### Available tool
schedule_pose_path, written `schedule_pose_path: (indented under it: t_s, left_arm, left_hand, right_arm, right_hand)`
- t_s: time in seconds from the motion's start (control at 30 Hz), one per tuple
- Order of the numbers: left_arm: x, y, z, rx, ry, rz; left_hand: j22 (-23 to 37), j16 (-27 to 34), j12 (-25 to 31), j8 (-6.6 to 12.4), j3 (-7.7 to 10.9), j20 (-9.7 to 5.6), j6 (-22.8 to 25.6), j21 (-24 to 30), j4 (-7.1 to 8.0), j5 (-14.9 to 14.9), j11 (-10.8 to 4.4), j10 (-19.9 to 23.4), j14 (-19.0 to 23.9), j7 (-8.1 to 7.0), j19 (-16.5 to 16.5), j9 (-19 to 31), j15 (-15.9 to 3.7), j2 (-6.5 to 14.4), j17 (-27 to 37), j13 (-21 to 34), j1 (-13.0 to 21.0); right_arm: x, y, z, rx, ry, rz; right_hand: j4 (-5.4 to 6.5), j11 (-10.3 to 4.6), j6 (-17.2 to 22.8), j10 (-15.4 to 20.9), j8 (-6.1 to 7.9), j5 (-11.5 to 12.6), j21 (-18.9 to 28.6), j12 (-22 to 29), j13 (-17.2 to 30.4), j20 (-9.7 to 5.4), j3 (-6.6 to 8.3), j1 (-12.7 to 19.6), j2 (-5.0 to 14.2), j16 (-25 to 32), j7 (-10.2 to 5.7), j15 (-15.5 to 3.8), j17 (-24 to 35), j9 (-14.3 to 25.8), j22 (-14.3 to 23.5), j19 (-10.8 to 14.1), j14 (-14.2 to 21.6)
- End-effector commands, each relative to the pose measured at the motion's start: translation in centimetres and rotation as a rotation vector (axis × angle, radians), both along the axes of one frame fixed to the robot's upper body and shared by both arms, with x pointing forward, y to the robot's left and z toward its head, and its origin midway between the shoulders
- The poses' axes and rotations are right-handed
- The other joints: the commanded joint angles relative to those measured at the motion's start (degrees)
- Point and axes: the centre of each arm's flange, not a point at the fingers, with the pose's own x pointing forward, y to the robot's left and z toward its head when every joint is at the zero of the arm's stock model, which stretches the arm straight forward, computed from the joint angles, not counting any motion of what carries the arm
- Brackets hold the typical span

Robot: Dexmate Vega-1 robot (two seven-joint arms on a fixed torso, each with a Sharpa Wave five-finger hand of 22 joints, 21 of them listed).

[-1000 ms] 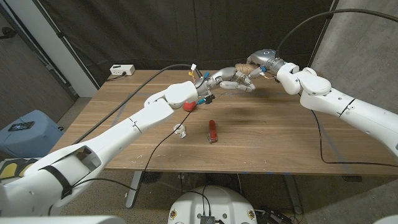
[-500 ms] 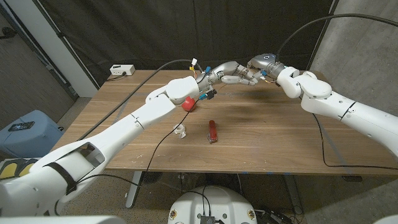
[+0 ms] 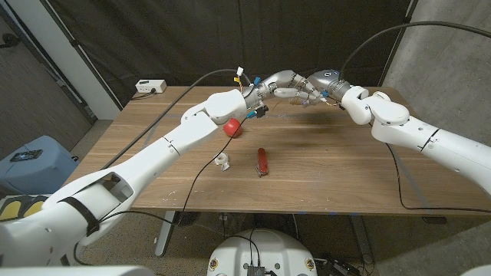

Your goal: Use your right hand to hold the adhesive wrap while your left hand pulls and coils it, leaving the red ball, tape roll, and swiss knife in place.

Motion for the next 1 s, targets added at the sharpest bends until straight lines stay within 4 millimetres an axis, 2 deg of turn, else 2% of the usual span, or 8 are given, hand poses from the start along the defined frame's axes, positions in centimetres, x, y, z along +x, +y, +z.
schedule_pose_path:
  t_s: [0.03, 0.43, 0.7, 1.0]
  left_arm:
    - [0.1, 0.2, 0.8, -0.012, -0.006, -0.017]
    - [0.0, 0.5, 1.3, -0.006, 0.000, -0.029]
    - [0.0, 0.8, 1.6, -0.013, 0.008, -0.035]
    - [-0.1, 1.1, 1.8, -0.044, 0.020, -0.046]
  left_hand:
    - [0.11, -0.02, -0.17, -0.30, -0.09, -0.28, -0.22, 0.08, -0.06, 0.43, 0.13, 0.07, 0.32, 0.17, 0.20, 0.14, -0.38, 0.49, 0.29, 0.16, 0.14]
    - [0.09, 0.17, -0.56, -0.47, -0.29, 1.04, -0.45, 0.44, -0.02, 0.47, 0.40, -0.06, 0.64, 0.40, 0.89, 0.14, -0.55, 0.60, 0.52, 0.17, 0.10]
    - [0.09, 0.29, -0.65, -0.42, -0.39, 1.33, -0.22, 0.76, 0.03, 0.50, 0.39, 0.16, 1.00, 0.43, 1.53, 0.14, -1.05, 0.63, 0.61, 0.19, 0.00]
    - [0.09, 0.28, -0.80, -0.38, -0.58, 1.56, 0.03, 1.00, -0.07, 0.49, 0.63, 0.44, 0.56, 0.63, 1.93, 0.14, -0.53, 0.65, 0.91, 0.14, 0.13]
  right_arm:
    - [0.2, 0.4, -0.7, -0.001, 0.014, 0.012]
    - [0.5, 0.1, -1.1, 0.028, 0.033, 0.010]
    - [0.9, 0.1, -1.6, 0.038, 0.047, 0.010]
    - [1.0, -0.2, -2.2, 0.040, 0.063, 0.009]
  right_hand:
    - [-0.02, -6.72, 6.45, 7.17, 0.31, 0.35, -0.02, 0.36, 0.20, -1.68, -0.03, 6.05, 6.16, -0.22, -6.46, -8.74, 0.22, 0.32, 0.31, 0.53, 0.54]
    - [-0.07, -6.46, 6.48, 7.19, 0.22, 0.33, -0.04, 0.28, 0.26, -1.67, -0.17, 6.25, 6.22, -0.25, -6.41, -8.76, 0.42, 0.33, 0.32, 0.50, 0.62]
    - [-0.06, -6.46, 6.67, 7.29, 0.22, 0.31, -0.03, 0.28, 0.33, -1.65, -0.27, 6.34, 6.30, -0.27, -6.42, -8.76, 0.56, 0.34, 0.32, 0.55, 0.67]
    - [-0.09, -6.60, 6.77, 7.50, 0.17, 0.27, -0.02, 0.23, 0.27, -1.68, -0.43, 6.55, 6.46, -0.16, -6.36, -8.81, 0.84, 0.35, 0.33, 0.58, 0.76]
